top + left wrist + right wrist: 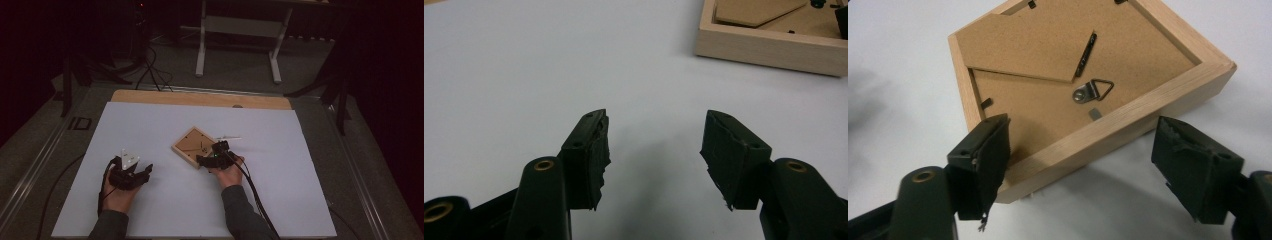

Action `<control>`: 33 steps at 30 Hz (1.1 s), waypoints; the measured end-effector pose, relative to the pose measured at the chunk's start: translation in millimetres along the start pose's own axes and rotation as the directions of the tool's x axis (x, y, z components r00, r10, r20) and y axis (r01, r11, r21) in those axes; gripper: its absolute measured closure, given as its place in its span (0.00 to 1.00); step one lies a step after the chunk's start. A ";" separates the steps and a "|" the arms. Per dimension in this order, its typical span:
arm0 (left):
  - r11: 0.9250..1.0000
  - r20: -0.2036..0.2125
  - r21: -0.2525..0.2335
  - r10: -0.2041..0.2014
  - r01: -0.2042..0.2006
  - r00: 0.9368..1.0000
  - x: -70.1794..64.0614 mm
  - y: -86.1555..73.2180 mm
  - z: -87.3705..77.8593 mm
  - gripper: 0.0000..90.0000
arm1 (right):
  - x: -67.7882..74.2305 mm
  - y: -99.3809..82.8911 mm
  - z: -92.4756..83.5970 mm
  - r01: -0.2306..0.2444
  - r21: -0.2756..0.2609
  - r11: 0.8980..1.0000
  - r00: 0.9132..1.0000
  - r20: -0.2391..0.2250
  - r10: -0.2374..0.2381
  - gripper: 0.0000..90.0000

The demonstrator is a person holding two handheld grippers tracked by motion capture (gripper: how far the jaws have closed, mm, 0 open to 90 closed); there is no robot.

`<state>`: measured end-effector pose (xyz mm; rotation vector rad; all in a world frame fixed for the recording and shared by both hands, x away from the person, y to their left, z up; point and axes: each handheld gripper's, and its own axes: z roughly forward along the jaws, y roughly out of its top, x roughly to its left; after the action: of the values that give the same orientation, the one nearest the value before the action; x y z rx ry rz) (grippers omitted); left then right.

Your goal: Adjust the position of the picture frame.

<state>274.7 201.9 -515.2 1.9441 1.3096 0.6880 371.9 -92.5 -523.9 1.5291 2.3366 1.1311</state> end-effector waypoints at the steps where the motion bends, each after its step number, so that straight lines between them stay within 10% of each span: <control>1: 1.000 0.000 0.001 0.000 0.000 1.000 -0.2 0.0 0.2 0.49 | 0.0 0.0 0.0 0.000 0.000 1.000 1.000 0.000 0.000 0.28; 15: 1.000 0.006 -0.002 0.007 -0.007 1.000 -2.5 0.7 0.4 0.49 | -0.7 3.3 -2.5 0.026 -0.012 1.000 0.997 -0.072 -0.027 0.61; 33: 1.000 0.018 0.002 0.025 -0.025 1.000 -5.1 0.5 0.7 0.49 | -0.7 10.6 -10.5 0.111 0.009 0.994 0.994 0.003 -0.111 0.85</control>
<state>273.7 196.8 -515.6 1.9672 1.2771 0.6799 375.0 -96.3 -509.7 1.3826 2.3948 1.0926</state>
